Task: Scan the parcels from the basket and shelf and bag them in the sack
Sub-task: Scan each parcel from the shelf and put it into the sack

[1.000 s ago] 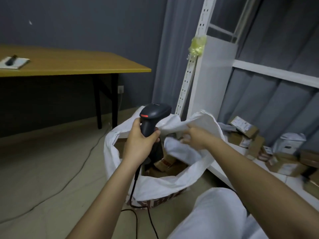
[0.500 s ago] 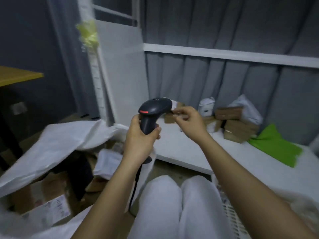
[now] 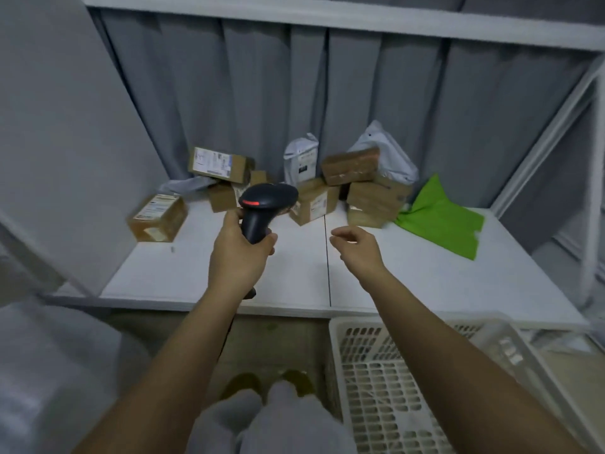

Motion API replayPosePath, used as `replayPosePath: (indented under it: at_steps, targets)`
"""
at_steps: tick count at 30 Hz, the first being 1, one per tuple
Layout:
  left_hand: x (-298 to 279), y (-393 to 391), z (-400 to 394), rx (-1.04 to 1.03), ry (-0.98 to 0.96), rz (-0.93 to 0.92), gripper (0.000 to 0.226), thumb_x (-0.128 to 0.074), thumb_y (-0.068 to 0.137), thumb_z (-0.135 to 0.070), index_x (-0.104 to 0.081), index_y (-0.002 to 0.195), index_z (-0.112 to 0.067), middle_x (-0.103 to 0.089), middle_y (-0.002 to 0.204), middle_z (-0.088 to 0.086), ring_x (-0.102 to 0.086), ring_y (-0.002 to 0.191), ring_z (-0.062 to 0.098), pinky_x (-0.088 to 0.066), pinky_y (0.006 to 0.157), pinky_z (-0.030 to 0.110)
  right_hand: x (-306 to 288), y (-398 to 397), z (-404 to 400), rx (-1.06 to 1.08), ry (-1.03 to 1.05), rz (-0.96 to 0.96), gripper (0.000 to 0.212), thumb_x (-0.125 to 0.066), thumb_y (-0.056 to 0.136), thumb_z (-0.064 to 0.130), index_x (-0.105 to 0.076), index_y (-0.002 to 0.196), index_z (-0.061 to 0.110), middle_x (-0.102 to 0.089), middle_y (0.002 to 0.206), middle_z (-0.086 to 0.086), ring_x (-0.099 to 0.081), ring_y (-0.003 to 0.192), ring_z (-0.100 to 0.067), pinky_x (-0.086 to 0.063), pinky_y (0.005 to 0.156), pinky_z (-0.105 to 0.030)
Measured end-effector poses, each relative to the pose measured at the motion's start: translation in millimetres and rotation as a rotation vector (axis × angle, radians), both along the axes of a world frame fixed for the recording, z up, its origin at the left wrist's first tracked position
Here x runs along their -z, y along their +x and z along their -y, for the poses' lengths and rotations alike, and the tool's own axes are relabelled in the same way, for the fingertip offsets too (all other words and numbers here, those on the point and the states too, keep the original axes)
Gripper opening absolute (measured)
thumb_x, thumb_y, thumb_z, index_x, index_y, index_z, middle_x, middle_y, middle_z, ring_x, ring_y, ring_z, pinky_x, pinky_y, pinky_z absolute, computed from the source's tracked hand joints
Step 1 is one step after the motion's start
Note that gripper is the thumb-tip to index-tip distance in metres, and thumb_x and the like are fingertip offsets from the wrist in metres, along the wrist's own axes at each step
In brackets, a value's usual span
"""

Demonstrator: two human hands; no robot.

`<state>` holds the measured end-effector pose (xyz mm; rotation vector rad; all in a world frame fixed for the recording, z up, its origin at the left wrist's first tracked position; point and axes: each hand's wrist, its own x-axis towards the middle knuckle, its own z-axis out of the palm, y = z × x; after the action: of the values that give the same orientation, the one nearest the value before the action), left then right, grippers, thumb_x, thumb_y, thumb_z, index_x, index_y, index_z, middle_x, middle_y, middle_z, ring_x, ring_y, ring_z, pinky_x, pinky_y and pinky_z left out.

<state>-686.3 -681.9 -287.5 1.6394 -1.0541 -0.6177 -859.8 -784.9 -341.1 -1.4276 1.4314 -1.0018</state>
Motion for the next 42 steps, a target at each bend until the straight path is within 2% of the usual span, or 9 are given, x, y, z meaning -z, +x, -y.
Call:
replayPosePath:
  at_steps: [6,10,15,23,26,30,35,38,42]
  targets:
    - [60,20,110,0.016,0.059,-0.053,0.030,-0.067,0.087,-0.013,-0.046,0.106,-0.020,-0.065,0.091,0.001,-0.066,0.083,0.020,-0.053,0.080,0.042,50,26,106,0.019,0.055,-0.062,0.012,-0.063,0.090,0.012,-0.065,0.101,0.014,-0.061,0.089,0.000,-0.056,0.072,-0.011,-0.047,0.067,-0.020]
    - [93,42,183,0.029,0.078,-0.079,0.029,-0.067,0.086,-0.010,-0.046,0.103,-0.019,-0.064,0.085,0.001,-0.067,0.081,0.023,-0.054,0.079,0.041,70,63,184,-0.018,0.004,-0.169,0.021,-0.061,0.092,0.014,-0.062,0.113,0.008,-0.064,0.107,-0.009,-0.058,0.092,-0.020,-0.046,0.081,-0.025]
    - [112,74,250,0.061,0.049,-0.043,0.031,-0.065,0.087,-0.006,-0.043,0.103,-0.018,-0.057,0.080,-0.005,-0.055,0.057,0.003,-0.041,0.053,0.016,63,100,262,-0.074,-0.193,-0.340,0.032,-0.057,0.093,0.014,-0.057,0.125,0.007,-0.061,0.119,-0.010,-0.059,0.108,-0.026,-0.048,0.092,-0.033]
    - [123,113,309,0.029,0.024,-0.030,0.032,-0.069,0.085,-0.009,-0.045,0.104,-0.018,-0.053,0.081,-0.007,-0.054,0.070,0.006,-0.043,0.063,0.019,31,138,349,-0.185,-0.498,-0.846,0.083,-0.052,0.090,0.007,-0.004,0.156,0.021,-0.003,0.164,-0.004,-0.006,0.148,-0.031,-0.019,0.119,-0.045]
    - [125,124,320,0.021,0.023,-0.025,0.034,-0.069,0.086,-0.012,-0.043,0.105,-0.021,-0.052,0.084,-0.010,-0.053,0.072,0.006,-0.043,0.064,0.019,24,151,372,-0.262,-0.485,-1.099,0.094,-0.058,0.088,0.009,0.007,0.155,0.020,-0.011,0.161,-0.009,-0.008,0.146,-0.035,-0.021,0.116,-0.047]
    - [128,128,319,0.019,0.032,-0.046,0.034,-0.069,0.085,-0.011,-0.045,0.108,-0.017,-0.054,0.085,-0.005,-0.056,0.075,0.012,-0.051,0.074,0.032,36,147,375,-0.225,-0.539,-1.500,0.066,-0.056,0.095,0.030,-0.024,0.152,0.020,-0.035,0.145,-0.019,-0.032,0.134,-0.037,-0.032,0.106,-0.048]
    - [129,121,294,0.015,0.010,-0.082,0.028,-0.070,0.084,-0.008,-0.050,0.104,-0.010,-0.060,0.088,0.008,-0.060,0.075,0.022,-0.053,0.071,0.034,34,129,343,-0.299,-0.666,-1.619,0.054,-0.064,0.086,0.043,-0.044,0.127,0.015,-0.043,0.129,-0.013,-0.039,0.123,-0.033,-0.036,0.095,-0.042]
    - [120,110,265,0.003,-0.021,-0.136,0.025,-0.069,0.084,-0.007,-0.051,0.101,-0.012,-0.059,0.080,0.001,-0.058,0.064,0.013,-0.050,0.059,0.025,28,114,311,-0.161,-0.894,-1.459,0.057,-0.079,0.068,0.039,-0.053,0.110,0.011,-0.058,0.111,-0.011,-0.053,0.107,-0.033,-0.039,0.098,-0.044]
    - [98,90,211,-0.069,-0.086,-0.287,0.030,-0.069,0.084,-0.005,-0.048,0.091,-0.026,-0.059,0.082,-0.001,-0.061,0.071,0.016,-0.052,0.068,0.034,6,102,245,0.010,-0.536,-0.584,0.060,-0.079,0.068,0.043,-0.050,0.111,0.012,-0.061,0.101,-0.006,-0.057,0.093,-0.026,-0.050,0.079,-0.041]
